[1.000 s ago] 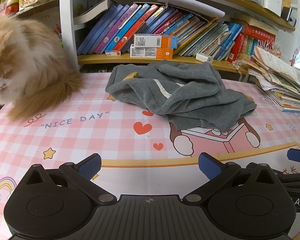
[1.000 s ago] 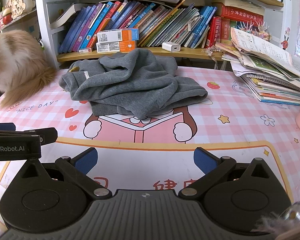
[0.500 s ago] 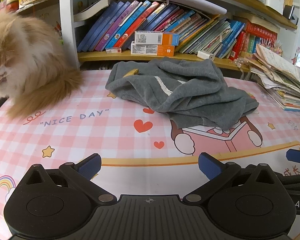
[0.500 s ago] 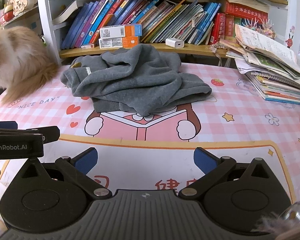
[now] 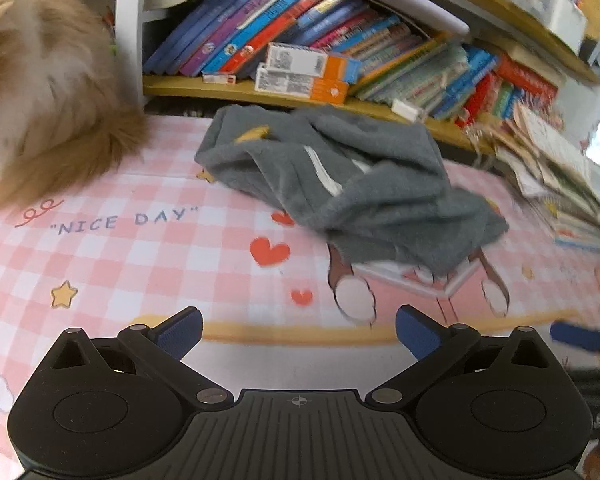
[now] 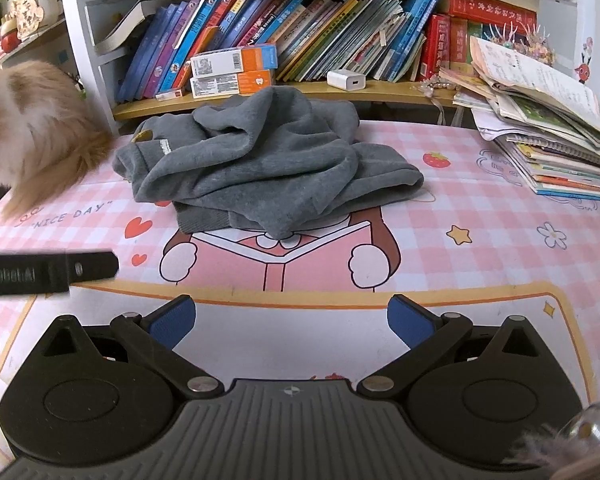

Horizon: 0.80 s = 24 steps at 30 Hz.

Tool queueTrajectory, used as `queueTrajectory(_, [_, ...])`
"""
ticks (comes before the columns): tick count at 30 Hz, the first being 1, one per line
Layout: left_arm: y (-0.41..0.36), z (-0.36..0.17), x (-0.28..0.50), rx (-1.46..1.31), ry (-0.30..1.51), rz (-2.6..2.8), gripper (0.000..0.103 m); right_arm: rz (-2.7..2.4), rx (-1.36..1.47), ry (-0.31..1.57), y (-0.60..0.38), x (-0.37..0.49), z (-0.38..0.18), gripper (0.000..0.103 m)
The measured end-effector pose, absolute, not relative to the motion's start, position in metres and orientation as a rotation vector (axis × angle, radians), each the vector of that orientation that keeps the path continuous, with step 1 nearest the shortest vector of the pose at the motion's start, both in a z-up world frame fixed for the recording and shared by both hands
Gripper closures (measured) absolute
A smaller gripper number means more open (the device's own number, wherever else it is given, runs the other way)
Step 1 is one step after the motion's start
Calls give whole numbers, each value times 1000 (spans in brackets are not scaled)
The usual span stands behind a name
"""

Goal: Fold clothes
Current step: 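Grasp the grey sweatshirt with both grippers and lift it off the table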

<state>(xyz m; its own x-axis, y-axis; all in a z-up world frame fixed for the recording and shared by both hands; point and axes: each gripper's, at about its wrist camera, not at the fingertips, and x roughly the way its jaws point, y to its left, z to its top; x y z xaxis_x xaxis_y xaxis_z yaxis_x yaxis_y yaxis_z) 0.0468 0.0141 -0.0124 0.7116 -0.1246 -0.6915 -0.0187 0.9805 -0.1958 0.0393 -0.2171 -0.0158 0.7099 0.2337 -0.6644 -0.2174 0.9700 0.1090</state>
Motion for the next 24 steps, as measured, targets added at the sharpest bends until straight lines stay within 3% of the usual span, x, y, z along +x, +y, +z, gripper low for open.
queueTrajectory(5, [34,-4,89,-268,792,-10,13,267,61,720,-225,67,-6,2])
queueTrajectory(14, [76,-19,155,-698,772,104,18,357,133,691,-223,110,13,2])
queueTrajectory(16, [81,-28,167,-772,800,145,28,371,121,696,-220,112,14,1])
queueTrajectory(19, [86,-42,175,-875,814,146,58,378,72,695,-215,113,15,1])
queueTrajectory(21, [87,-50,173,-945,792,84,93,383,13,686,-209,114,17,2])
queueTrajectory(24, [77,-47,160,-907,780,-26,99,392,-80,662,-201,114,21,5])
